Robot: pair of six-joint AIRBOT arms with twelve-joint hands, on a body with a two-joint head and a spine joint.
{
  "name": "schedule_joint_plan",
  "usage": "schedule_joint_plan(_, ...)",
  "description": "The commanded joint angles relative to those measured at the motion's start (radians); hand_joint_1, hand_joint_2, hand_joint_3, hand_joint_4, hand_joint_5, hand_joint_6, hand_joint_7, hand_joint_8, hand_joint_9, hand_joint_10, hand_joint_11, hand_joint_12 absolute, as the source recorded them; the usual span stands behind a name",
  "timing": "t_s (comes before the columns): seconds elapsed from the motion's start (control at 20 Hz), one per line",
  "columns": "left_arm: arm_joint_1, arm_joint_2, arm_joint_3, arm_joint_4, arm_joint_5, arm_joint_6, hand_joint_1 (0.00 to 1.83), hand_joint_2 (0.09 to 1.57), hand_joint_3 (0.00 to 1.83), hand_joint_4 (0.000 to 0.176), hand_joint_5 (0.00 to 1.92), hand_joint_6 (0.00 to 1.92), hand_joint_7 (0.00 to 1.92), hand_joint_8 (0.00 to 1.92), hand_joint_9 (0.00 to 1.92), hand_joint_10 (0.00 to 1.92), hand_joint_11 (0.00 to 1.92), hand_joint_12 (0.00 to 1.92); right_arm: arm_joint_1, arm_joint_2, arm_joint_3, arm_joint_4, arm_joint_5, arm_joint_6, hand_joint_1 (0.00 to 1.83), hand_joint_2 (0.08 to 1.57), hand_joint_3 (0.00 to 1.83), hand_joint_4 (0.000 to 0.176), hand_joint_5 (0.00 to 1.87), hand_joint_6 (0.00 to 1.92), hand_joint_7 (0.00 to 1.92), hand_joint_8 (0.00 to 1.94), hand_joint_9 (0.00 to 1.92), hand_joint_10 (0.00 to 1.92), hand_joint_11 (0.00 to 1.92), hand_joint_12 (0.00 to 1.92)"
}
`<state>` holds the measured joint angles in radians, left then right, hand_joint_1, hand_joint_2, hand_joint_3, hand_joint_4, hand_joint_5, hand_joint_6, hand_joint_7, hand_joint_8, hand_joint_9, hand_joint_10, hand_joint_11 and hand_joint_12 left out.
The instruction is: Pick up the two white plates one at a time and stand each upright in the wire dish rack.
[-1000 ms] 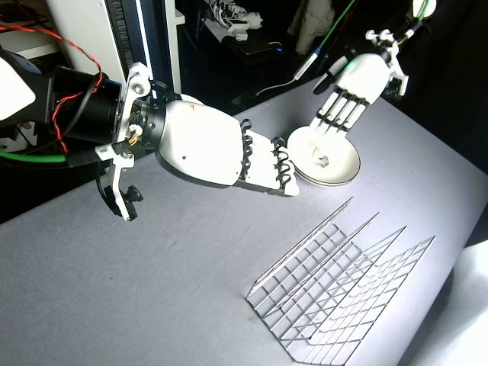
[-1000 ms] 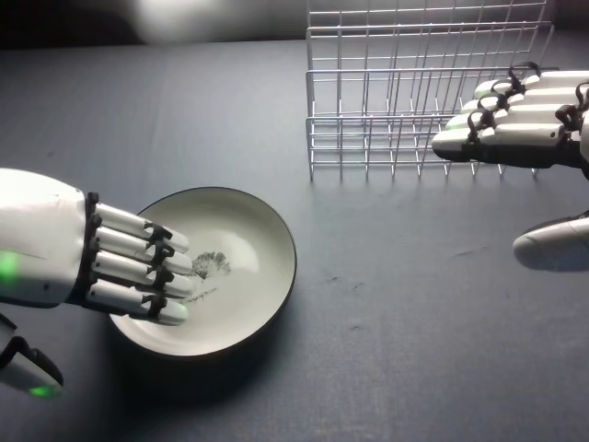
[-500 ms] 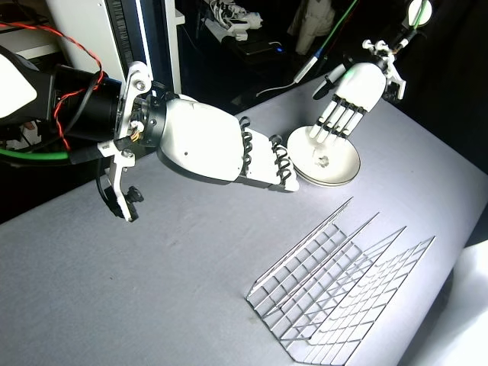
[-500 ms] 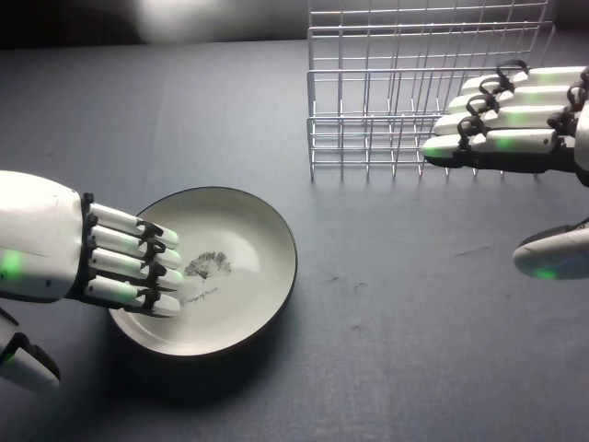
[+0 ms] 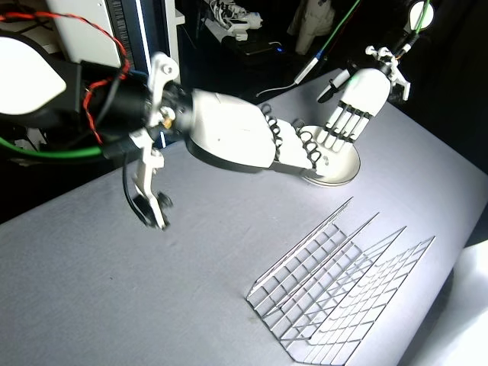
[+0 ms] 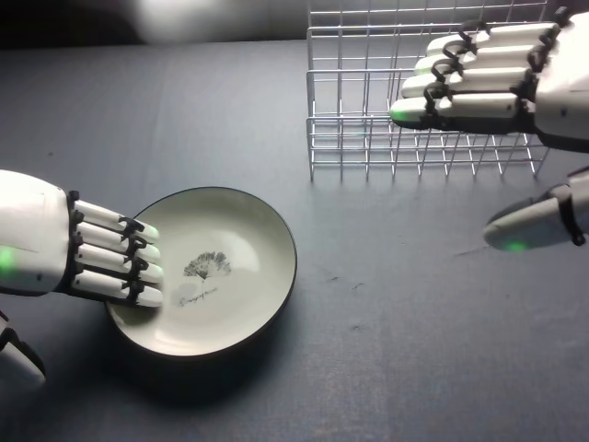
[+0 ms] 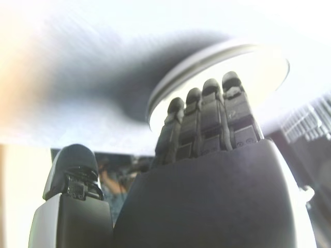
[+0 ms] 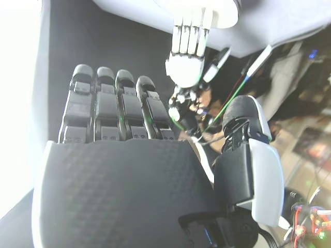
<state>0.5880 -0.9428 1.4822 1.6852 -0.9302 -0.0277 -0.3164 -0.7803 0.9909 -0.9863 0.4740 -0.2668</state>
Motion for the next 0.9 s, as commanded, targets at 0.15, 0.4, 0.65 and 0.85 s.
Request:
schedule_joint_plan(0.15,0.009,-0.003,0.001,-0.023,-0.012,-0.002,0.00,1.15,0.00,0.000,0.00,0.00,0.00,0.00,0.00,0.00,0.00,0.00,-0.004,-0.061,0.057,-0.060,0.115,-0.003,0.00,1.13,0.00,0.000,0.03,0.01,0.00,0.00,0.00,0.00,0.00,0.00)
schedule_joint_plan(0.4,0.022,-0.012,0.000,-0.018,-0.004,-0.002,0.00,1.15,0.00,0.000,0.00,0.00,0.00,0.00,0.00,0.00,0.00,0.00,-0.006,-0.132,0.097,-0.103,0.122,-0.004,0.00,1.10,0.00,0.000,0.02,0.00,0.00,0.00,0.00,0.00,0.00,0.00)
schedule_joint_plan(0.65,0.039,-0.035,-0.012,-0.019,0.003,0.006,0.00,1.16,0.00,0.000,0.00,0.00,0.00,0.00,0.00,0.00,0.00,0.00,-0.001,-0.172,0.128,-0.120,0.122,-0.007,0.00,1.18,0.02,0.000,0.00,0.00,0.00,0.00,0.00,0.00,0.00,0.00)
schedule_joint_plan(0.85,0.050,-0.059,-0.037,-0.048,0.009,0.006,0.00,1.16,0.00,0.000,0.00,0.00,0.00,0.00,0.00,0.00,0.00,0.00,0.004,-0.183,0.142,-0.120,0.122,-0.009,0.00,1.17,0.01,0.000,0.00,0.00,0.00,0.00,0.00,0.00,0.00,0.00)
